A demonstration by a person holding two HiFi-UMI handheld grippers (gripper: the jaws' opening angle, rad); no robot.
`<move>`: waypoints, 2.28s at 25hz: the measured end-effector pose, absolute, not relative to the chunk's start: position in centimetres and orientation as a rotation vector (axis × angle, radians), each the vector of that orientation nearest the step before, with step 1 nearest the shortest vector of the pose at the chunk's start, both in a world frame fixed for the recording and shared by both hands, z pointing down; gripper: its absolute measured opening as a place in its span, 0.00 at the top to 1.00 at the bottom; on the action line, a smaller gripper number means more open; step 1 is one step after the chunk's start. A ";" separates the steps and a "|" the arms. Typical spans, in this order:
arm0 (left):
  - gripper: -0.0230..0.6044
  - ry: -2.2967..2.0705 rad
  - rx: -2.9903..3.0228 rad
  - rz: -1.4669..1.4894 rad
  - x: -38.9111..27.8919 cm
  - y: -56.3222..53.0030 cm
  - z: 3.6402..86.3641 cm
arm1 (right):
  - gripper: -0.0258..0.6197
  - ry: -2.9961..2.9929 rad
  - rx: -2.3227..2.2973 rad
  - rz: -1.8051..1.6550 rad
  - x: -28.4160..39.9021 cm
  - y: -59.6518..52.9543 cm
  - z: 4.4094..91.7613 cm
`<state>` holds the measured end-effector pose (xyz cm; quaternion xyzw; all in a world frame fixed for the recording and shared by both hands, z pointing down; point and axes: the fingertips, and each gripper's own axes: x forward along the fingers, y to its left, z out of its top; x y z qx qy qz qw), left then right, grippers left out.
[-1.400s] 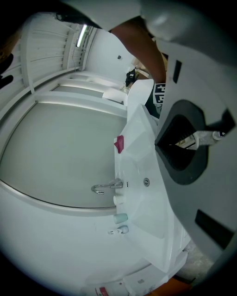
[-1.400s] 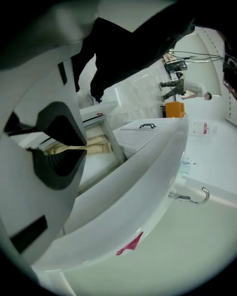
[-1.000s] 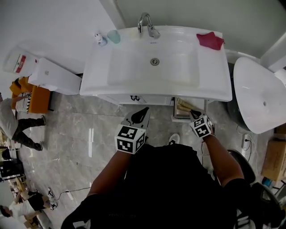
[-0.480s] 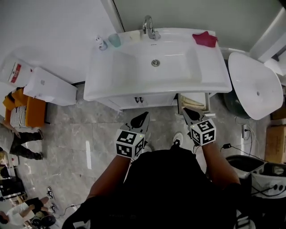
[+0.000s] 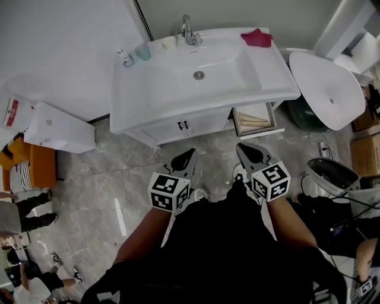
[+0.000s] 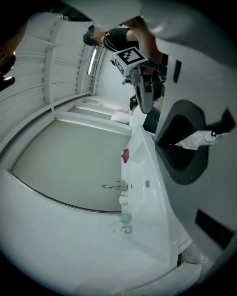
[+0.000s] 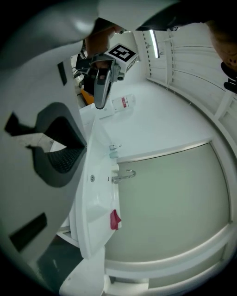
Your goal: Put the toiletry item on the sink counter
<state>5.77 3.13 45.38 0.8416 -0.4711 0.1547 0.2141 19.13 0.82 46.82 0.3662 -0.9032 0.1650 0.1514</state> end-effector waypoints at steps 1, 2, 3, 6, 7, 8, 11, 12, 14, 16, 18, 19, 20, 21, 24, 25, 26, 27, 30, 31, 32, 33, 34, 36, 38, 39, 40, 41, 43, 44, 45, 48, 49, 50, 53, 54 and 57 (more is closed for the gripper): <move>0.96 -1.293 2.346 0.432 5.8 3.6 45.4 | 0.96 -2.588 1.067 0.474 19.1 1.5 46.8; 0.96 -1.280 2.356 0.436 5.9 4.1 45.4 | 0.96 -2.582 1.082 0.476 19.1 2.1 46.8; 0.96 -1.269 2.365 0.439 6.1 4.5 45.4 | 0.96 -2.578 1.096 0.481 19.2 2.7 46.8; 0.96 -1.252 2.378 0.441 6.6 5.4 45.4 | 0.96 -2.575 1.120 0.490 19.7 4.2 46.5; 0.96 -1.252 2.381 0.439 6.8 5.6 45.4 | 0.96 -2.578 1.124 0.484 19.9 4.6 46.3; 0.96 -1.254 2.382 0.436 7.0 5.8 45.3 | 0.96 -2.581 1.125 0.478 20.2 4.8 46.2; 0.96 -1.268 2.374 0.431 7.5 6.3 45.0 | 0.96 -2.591 1.111 0.477 20.7 5.2 45.7; 0.95 -1.277 2.367 0.429 7.6 6.4 44.9 | 0.96 -2.593 1.098 0.482 20.7 5.3 45.7; 0.96 -1.303 2.347 0.421 7.6 6.6 44.8 | 0.96 -2.599 1.065 0.499 20.8 5.4 45.8; 0.96 -1.332 2.322 0.411 7.9 6.5 44.9 | 0.96 -2.604 1.024 0.515 20.9 5.2 46.1; 0.96 -1.350 2.303 0.395 8.6 6.6 44.9 | 0.96 -2.609 0.982 0.513 21.3 5.0 46.1; 0.96 -1.359 2.300 0.391 9.0 6.6 44.9 | 0.96 -2.612 0.965 0.504 21.5 4.9 46.1; 0.96 -1.370 2.298 0.387 9.4 6.5 44.9 | 0.96 -2.616 0.952 0.496 21.8 4.7 46.0; 0.96 -1.382 2.293 0.381 9.7 6.4 44.9 | 0.96 -2.621 0.941 0.489 22.0 4.5 45.9; 0.96 -1.409 2.273 0.360 10.8 6.3 44.8 | 0.96 -2.633 0.907 0.456 23.0 4.1 45.4; 0.96 -1.413 2.270 0.360 11.1 6.4 44.8 | 0.96 -2.636 0.898 0.449 23.3 4.0 45.3; 0.96 -1.415 2.267 0.364 11.5 6.4 44.8 | 0.96 -2.639 0.890 0.446 23.5 3.9 45.2; 0.96 -1.415 2.265 0.369 11.8 6.5 44.8 | 0.96 -2.643 0.884 0.447 23.7 3.8 45.1; 0.96 -1.411 2.268 0.389 12.8 6.6 44.8 | 0.96 -2.663 0.878 0.452 24.2 3.7 44.9; 0.96 -1.410 2.271 0.395 13.0 6.5 44.7 | 0.96 -2.668 0.878 0.456 24.3 3.6 44.9; 0.96 -1.409 2.273 0.400 13.2 6.5 44.7 | 0.96 -2.672 0.879 0.460 24.4 3.6 44.9; 0.95 -1.409 2.274 0.405 13.3 6.4 44.7 | 0.96 -2.674 0.879 0.465 24.4 3.5 45.0; 0.96 -1.409 2.274 0.410 13.3 6.4 44.7 | 0.96 -2.675 0.878 0.470 24.5 3.5 45.2; 0.96 -1.408 2.272 0.420 13.5 6.4 44.8 | 0.96 -2.676 0.876 0.481 24.6 3.5 45.3; 0.96 -1.404 2.272 0.424 13.7 6.2 44.8 | 0.96 -2.675 0.877 0.486 24.8 3.3 45.3; 0.96 -1.402 2.275 0.426 13.8 6.1 44.7 | 0.96 -2.675 0.880 0.487 24.9 3.1 45.3; 0.95 -1.399 2.278 0.427 13.9 6.0 44.7 | 0.96 -2.676 0.882 0.490 25.0 3.0 45.3; 0.95 -1.397 2.280 0.429 14.0 5.9 44.7 | 0.96 -2.677 0.884 0.493 25.0 3.0 45.4; 0.95 -1.395 2.282 0.432 14.1 5.8 44.7 | 0.96 -2.679 0.888 0.501 25.1 2.9 45.5; 0.96 -1.395 2.282 0.433 14.2 5.8 44.7 | 0.96 -2.679 0.890 0.506 25.2 2.9 45.6; 0.96 -1.396 2.282 0.435 14.1 5.7 44.7 | 0.96 -2.679 0.892 0.510 25.2 2.9 45.7; 0.96 -1.399 2.275 0.436 13.9 5.3 44.8 | 0.96 -2.675 0.893 0.516 25.2 2.7 45.9; 0.96 -1.402 2.275 0.435 13.8 5.2 44.8 | 0.96 -2.675 0.893 0.517 25.2 2.6 46.0; 0.96 -1.404 2.276 0.434 13.8 5.1 44.8 | 0.96 -2.674 0.893 0.518 25.3 2.5 46.1; 0.96 -1.406 2.276 0.433 13.8 4.9 44.8 | 0.96 -2.673 0.892 0.519 25.4 2.4 46.1; 0.96 -1.405 2.276 0.433 13.9 4.9 44.7 | 0.96 -2.672 0.891 0.518 25.4 2.3 46.1; 0.96 -1.402 2.277 0.433 14.0 4.9 44.9 | 0.96 -2.673 0.891 0.515 25.4 2.3 46.1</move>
